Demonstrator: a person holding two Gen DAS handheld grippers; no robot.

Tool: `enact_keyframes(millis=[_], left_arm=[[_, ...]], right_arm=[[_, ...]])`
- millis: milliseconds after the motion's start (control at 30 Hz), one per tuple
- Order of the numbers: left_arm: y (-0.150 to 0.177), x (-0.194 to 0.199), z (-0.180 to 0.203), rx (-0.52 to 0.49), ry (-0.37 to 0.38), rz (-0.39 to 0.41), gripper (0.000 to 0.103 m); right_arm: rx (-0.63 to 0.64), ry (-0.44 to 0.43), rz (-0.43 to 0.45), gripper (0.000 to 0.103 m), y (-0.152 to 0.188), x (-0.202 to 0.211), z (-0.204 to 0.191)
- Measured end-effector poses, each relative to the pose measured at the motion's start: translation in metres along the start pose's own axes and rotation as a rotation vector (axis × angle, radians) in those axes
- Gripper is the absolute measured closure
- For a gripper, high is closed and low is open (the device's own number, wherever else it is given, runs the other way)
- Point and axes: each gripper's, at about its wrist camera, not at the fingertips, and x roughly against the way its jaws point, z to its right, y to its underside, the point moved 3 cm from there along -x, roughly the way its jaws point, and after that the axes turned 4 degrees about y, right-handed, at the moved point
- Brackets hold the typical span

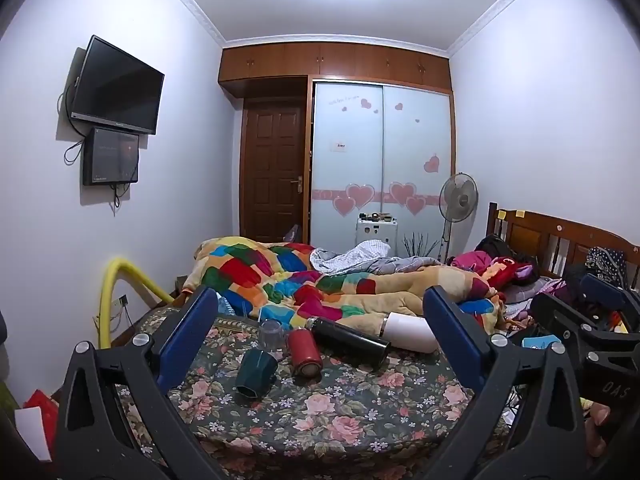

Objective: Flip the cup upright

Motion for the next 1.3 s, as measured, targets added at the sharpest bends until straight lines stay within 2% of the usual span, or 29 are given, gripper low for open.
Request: enact_keyframes(millis=[1300], left_arm=[[0.003, 0.001, -0.007, 0.023, -0.033, 0.001, 0.000]], right_arm=[[0.004, -0.027, 0.022, 0.000, -0.008, 0.005, -0.010]])
